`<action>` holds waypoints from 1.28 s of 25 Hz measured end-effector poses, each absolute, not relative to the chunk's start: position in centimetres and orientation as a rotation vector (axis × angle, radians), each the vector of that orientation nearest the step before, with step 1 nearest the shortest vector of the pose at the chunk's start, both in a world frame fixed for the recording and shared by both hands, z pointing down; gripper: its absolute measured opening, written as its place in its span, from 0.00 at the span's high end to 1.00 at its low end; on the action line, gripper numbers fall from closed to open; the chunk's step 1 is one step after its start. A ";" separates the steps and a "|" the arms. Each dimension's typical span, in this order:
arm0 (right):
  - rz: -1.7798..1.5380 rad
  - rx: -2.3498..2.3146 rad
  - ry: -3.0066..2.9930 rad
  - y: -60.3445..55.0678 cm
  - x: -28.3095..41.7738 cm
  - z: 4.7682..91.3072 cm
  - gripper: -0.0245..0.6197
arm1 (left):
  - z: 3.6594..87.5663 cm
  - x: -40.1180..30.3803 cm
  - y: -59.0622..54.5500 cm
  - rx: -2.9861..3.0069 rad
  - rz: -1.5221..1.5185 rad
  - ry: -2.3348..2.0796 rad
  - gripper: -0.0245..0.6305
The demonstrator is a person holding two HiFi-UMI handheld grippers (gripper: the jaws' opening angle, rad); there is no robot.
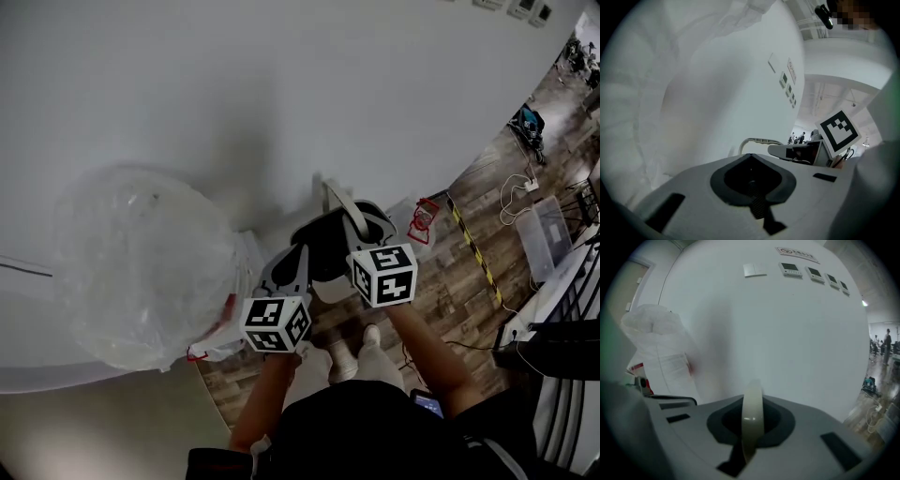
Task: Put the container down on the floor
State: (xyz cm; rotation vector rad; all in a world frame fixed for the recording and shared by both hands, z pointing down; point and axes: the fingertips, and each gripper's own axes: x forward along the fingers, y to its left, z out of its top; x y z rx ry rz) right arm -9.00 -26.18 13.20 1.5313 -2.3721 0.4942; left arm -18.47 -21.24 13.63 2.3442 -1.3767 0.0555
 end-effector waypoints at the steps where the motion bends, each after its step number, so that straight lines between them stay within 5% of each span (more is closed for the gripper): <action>1: 0.495 1.540 -2.367 -26.3 -8.8 13.5 0.91 | 14.1 -18.2 -21.3 2.350 0.065 -1.361 0.94; 16: 0.490 1.454 -2.393 -25.3 -6.5 20.0 0.91 | 20.7 -14.8 -19.6 2.280 0.082 -1.457 0.94; 32: 0.417 1.459 -2.472 -27.0 -5.4 33.7 0.91 | 36.8 -12.3 -19.7 2.265 0.056 -1.464 0.94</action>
